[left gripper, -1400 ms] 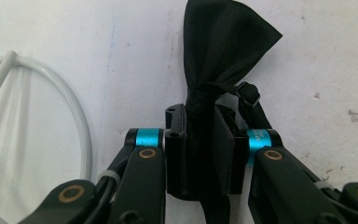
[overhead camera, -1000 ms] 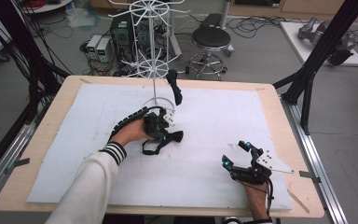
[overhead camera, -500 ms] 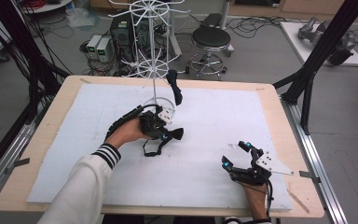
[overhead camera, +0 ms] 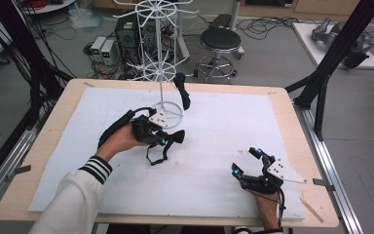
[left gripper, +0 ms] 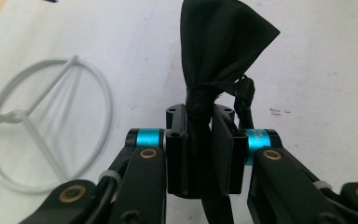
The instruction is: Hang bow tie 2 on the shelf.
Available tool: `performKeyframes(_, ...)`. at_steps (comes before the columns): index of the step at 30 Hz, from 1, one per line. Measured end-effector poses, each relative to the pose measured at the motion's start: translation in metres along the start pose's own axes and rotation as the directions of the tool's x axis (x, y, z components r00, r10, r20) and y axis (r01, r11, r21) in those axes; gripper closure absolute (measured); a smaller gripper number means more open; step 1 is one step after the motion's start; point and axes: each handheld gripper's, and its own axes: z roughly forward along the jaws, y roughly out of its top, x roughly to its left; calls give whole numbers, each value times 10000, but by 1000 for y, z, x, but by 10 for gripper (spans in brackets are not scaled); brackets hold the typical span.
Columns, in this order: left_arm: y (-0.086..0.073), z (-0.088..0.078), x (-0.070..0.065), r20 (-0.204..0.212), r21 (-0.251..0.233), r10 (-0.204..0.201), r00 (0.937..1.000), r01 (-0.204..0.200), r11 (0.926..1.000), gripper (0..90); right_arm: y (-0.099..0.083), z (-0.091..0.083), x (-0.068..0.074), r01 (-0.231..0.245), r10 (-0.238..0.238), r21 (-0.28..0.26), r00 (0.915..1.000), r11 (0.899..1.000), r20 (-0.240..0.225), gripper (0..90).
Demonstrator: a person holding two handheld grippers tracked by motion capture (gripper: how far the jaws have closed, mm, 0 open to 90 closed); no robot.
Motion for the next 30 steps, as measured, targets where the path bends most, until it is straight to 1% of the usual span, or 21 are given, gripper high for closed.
performKeyframes(1,-1,-3,0,-106,-77,-92,9999,91,9999,759,0,0,0,-7,7,-4,10000,10000,5,115)
performKeyframes(4,-5,-12,0,-150,-444,-307,9994,300,9986,759,0,0,0,-1,1,-2,10000,10000,8,115)
performKeyframes(6,-8,-16,0,-228,-565,-345,9991,332,9979,759,0,0,0,-6,6,-1,10000,10000,3,115)
performKeyframes(8,-12,-20,2,-340,-675,-471,9983,447,9967,759,0,0,0,47,-47,-4,10000,10000,-21,115)
performKeyframes(10,-18,-25,5,-400,-869,-719,9966,682,9939,759,0,0,1,127,-127,-23,9999,9999,-8,115)
performKeyframes(12,-21,-28,6,-456,-1014,-862,9952,813,9915,759,0,0,1,104,-104,-14,9999,9999,2,115)
performKeyframes(15,-23,-33,5,-522,-1128,-907,9945,844,9900,759,0,0,1,89,-89,-12,10000,10000,4,115)
performKeyframes(19,-25,-41,5,-562,-1500,-1030,9931,936,9842,758,0,0,1,115,-115,-21,9999,9999,-6,115)
performKeyframes(21,-26,-45,4,-662,-1663,-1062,9921,940,9816,758,0,0,1,113,-113,-18,9999,9999,-8,115)
performKeyframes(22,-26,-47,3,-671,-1753,-1136,9913,1003,9794,758,0,0,1,119,-119,-13,9999,9999,-7,115)
performKeyframes(24,-27,-53,3,-728,-2047,-1279,9891,1107,9726,758,0,0,1,128,-128,-15,9999,9999,-19,115)
performKeyframes(28,-32,-64,4,-966,-2685,-1792,9791,1477,9519,758,0,0,1,128,-128,6,9999,9999,-33,115)
performKeyframes(29,-33,-66,4,-990,-2840,-1926,9763,1578,9458,758,0,0,1,176,-176,-24,9998,9998,-28,115)
performKeyframes(30,-35,-68,5,-1015,-2958,-2021,9741,1644,9410,758,0,0,1,108,-108,15,9999,9999,-43,115)
